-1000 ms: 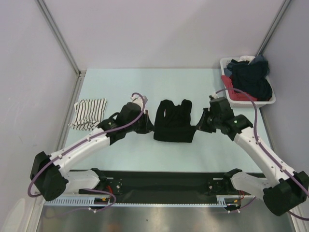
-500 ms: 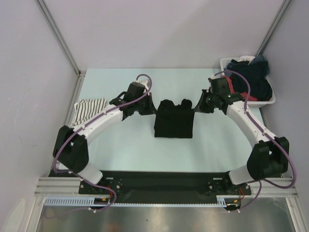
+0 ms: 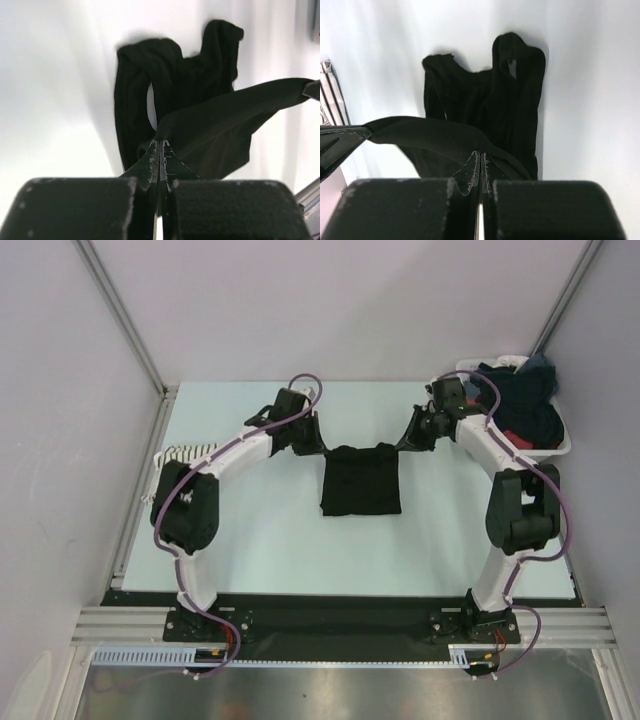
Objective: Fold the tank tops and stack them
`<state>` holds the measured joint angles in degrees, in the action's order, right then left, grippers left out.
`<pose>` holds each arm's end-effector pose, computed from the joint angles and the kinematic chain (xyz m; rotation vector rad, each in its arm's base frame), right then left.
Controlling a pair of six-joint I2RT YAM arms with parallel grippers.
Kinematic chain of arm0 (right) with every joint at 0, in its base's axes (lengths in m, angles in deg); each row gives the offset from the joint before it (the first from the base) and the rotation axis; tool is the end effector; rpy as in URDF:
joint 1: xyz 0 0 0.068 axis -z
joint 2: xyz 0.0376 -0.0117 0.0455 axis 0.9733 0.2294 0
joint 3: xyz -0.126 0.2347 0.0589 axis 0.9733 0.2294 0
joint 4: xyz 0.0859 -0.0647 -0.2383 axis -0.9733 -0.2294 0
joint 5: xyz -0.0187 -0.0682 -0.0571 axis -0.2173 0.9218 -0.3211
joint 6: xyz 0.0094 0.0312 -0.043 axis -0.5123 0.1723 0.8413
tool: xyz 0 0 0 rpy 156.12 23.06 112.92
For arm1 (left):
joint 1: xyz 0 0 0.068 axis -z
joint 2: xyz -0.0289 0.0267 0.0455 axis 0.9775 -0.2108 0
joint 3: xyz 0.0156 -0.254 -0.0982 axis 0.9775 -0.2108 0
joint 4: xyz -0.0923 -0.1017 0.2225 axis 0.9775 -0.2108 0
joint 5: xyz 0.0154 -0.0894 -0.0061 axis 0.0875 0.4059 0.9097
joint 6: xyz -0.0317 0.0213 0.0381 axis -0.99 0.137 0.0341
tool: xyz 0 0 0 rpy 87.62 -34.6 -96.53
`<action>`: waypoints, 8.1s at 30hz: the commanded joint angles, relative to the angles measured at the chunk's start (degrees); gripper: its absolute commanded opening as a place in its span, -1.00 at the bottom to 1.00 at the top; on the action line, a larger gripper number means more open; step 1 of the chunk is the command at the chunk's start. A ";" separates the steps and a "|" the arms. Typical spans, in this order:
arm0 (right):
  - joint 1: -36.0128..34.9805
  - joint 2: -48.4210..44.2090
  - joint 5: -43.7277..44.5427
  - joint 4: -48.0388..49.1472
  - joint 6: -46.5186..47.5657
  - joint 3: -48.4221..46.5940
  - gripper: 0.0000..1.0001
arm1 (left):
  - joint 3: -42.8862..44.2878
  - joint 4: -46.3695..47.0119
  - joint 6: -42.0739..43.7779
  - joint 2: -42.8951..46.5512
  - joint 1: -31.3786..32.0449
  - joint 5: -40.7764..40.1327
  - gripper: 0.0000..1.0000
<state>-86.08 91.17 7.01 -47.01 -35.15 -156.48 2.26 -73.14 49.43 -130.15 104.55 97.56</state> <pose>0.3926 0.0771 0.2594 0.1984 2.5396 0.6877 0.3786 -0.1991 0.2435 0.0289 2.4666 -0.7139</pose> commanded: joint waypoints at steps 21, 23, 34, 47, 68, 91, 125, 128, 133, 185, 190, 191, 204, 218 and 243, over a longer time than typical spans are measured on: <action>1.35 18.54 4.58 6.31 -3.68 -15.72 0.24 | 21.59 -1.80 2.02 -18.71 -5.80 -2.59 0.70; 1.35 16.35 5.81 7.19 -2.63 -14.31 0.37 | 19.83 -0.14 2.46 -16.16 -5.89 -4.35 0.82; 1.35 10.88 3.01 11.76 1.77 -5.16 -0.29 | 6.45 9.80 6.95 -4.45 -3.78 1.34 0.21; 1.61 18.79 -18.53 26.60 -7.09 -3.23 -1.00 | 11.89 16.84 -1.66 -17.00 -2.73 18.66 -0.99; 3.72 26.81 -19.32 31.54 -10.90 -7.89 -0.99 | 13.41 22.64 -5.55 -21.45 -7.47 11.83 -0.85; -1.21 5.52 -30.22 52.81 -13.00 34.74 -0.96 | -25.26 37.03 -9.48 1.80 3.69 17.78 -0.78; -2.25 1.12 11.78 15.81 0.71 13.76 0.24 | -17.46 15.87 0.09 5.93 1.93 -10.16 0.55; -2.61 4.73 13.80 14.32 1.41 9.71 0.23 | -14.39 14.21 0.35 2.94 2.02 -10.16 0.54; -3.31 4.84 14.16 14.65 1.24 10.65 0.17 | -14.19 11.66 2.19 4.15 1.85 -14.71 0.54; -3.49 2.63 11.26 20.29 -0.52 17.16 0.08 | -11.82 -9.44 13.19 -0.32 -19.78 -41.72 -0.99; -3.49 3.24 11.00 20.46 -0.78 17.16 0.06 | -13.67 -8.04 12.92 2.93 -17.59 -39.43 -0.99; -3.40 3.24 10.91 20.38 -0.87 17.16 0.06 | -14.19 -7.78 12.66 3.45 -16.62 -39.43 -0.99; -2.96 1.31 12.67 21.60 -1.31 18.74 0.06 | -14.10 -4.09 2.38 6.35 5.96 -37.49 -0.86; -5.50 -4.57 13.90 23.36 -1.66 20.15 -0.04 | -25.78 -2.41 -1.14 25.92 16.17 -35.92 0.43; -24.49 25.03 -10.62 60.61 -32.67 -3.93 -1.00 | -43.37 32.47 -8.08 21.92 -6.24 -2.61 -0.94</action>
<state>-109.64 113.38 -0.40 2.39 -60.28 -157.35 -38.33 -47.52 44.14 -107.57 99.46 91.85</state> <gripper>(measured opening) 0.010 0.038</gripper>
